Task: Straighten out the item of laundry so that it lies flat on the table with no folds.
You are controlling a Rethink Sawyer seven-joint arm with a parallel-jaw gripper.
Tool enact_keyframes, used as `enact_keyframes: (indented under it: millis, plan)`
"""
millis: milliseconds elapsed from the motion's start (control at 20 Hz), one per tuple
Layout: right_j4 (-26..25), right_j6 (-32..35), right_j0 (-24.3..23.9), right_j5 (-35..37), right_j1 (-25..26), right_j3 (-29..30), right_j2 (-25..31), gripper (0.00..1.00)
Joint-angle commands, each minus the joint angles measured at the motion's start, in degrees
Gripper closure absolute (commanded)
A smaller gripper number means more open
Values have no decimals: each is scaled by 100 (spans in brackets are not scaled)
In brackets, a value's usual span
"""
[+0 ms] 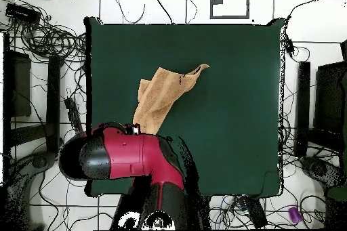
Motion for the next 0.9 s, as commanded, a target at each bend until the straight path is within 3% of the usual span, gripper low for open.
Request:
enact_keyframes:
  millis: [50, 900]
  plan:
    - [126, 718, -48, 651, 244, -189, 399, 0]
    - [-35, 28, -717, 189, 623, -384, 836, 0]
